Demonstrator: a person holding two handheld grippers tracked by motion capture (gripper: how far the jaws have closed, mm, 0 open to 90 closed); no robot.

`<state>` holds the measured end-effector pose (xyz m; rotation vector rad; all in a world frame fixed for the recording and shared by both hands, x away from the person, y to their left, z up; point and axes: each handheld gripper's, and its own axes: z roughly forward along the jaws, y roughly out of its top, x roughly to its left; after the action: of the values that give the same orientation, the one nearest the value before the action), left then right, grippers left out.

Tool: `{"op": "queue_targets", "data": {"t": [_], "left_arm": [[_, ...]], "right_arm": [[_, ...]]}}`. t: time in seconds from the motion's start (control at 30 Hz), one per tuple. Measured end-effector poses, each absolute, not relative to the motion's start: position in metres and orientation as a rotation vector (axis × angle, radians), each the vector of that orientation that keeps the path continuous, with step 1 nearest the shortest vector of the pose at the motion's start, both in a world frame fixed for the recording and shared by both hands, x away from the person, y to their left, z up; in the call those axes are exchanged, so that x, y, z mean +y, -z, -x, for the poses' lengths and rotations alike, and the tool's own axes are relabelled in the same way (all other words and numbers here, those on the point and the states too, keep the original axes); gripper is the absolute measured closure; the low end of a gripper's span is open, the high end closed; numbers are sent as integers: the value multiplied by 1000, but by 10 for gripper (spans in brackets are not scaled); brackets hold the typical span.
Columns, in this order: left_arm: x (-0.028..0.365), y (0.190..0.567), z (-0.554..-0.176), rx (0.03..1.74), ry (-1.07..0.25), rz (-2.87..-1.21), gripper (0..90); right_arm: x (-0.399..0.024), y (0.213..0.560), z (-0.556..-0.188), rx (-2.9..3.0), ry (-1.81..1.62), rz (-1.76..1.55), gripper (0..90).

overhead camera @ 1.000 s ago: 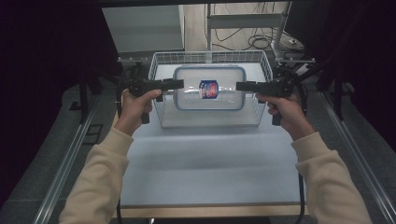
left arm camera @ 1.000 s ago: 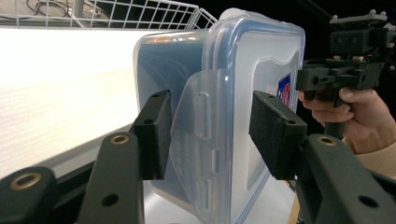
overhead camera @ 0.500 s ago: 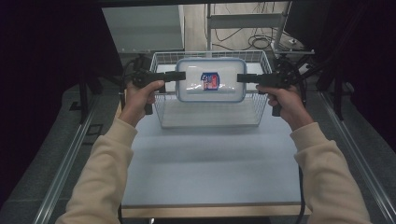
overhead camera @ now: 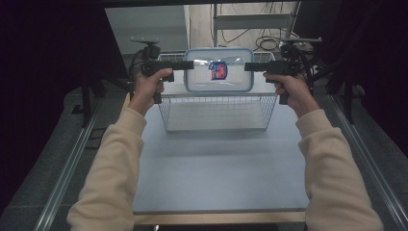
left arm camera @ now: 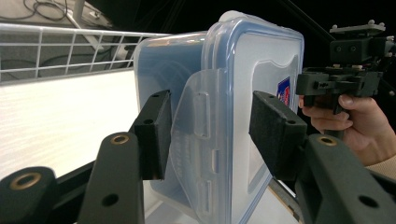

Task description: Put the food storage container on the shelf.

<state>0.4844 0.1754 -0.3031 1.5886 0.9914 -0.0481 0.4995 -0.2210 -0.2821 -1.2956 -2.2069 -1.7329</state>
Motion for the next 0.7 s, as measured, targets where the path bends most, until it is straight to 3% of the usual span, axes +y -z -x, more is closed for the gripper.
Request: {"op": "queue_targets", "data": {"t": [0.7], "left_arm": [[172, 316, -519, 1155, 80, -1508, 486]], "right_arm": [[-214, 296, -536, -2063, 1644, 1503, 505]]}}
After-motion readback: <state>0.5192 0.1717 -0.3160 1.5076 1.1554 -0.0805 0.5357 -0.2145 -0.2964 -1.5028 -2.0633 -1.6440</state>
